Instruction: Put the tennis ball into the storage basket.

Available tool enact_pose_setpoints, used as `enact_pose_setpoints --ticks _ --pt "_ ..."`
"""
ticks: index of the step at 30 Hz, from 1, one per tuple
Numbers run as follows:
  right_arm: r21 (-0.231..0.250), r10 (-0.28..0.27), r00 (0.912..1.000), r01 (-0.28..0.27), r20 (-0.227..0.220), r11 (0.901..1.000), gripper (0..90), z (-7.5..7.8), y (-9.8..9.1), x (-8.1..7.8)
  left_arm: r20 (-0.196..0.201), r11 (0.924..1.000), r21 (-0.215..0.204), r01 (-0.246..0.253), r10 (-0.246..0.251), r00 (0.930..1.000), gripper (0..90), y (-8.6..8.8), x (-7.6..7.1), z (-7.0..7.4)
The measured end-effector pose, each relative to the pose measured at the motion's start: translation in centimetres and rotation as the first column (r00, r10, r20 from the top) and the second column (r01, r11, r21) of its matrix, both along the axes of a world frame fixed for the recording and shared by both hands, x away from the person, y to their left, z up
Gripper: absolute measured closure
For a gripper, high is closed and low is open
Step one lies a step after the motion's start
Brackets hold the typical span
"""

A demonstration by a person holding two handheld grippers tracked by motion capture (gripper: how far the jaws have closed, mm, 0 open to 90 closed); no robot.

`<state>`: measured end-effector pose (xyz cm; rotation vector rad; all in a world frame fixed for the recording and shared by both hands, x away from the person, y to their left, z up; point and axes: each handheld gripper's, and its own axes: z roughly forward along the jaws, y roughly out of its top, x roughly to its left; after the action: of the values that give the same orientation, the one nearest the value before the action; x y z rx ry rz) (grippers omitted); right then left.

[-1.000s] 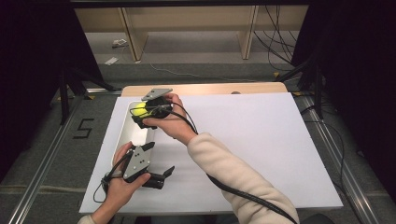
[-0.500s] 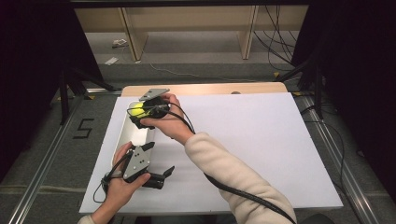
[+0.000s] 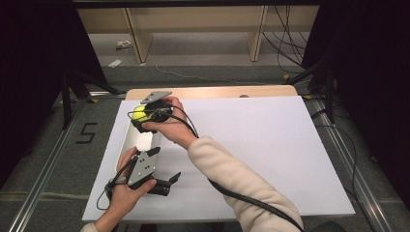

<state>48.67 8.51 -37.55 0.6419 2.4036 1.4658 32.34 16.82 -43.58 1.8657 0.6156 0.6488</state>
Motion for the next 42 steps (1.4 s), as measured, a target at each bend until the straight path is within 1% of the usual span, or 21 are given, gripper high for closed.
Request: enact_pose_setpoints --ticks 7,13,16,24,42 --pt "-0.002 0.003 1.0000 -0.003 -0.005 1.0000 27.0 -0.2 0.3 0.0 0.003 1.0000 0.005 0.003 -0.003 1.0000 0.0 0.0 0.0 0.0" --pt "-0.016 0.008 0.9999 -0.008 -0.010 0.9998 27.0 -0.3 0.5 0.1 0.004 1.0000 0.007 0.003 -0.003 1.0000 0.0 0.0 0.0 0.0" --pt "-0.011 0.005 0.9999 -0.005 -0.009 0.9999 27.0 -0.4 0.6 0.2 0.003 0.9999 0.009 0.006 -0.006 1.0000 0.0 0.0 0.0 0.0" --pt "-0.017 0.008 0.9999 -0.008 -0.015 0.9998 27.0 -0.5 0.9 0.3 0.004 0.9999 0.013 0.008 -0.008 1.0000 0.0 0.0 0.0 0.0" --pt "-0.027 0.016 0.9996 -0.016 -0.022 0.9995 26.9 -0.8 1.6 0.5 -0.001 0.9998 0.011 0.014 -0.014 0.9999 0.0 -0.1 -0.1 -0.1"
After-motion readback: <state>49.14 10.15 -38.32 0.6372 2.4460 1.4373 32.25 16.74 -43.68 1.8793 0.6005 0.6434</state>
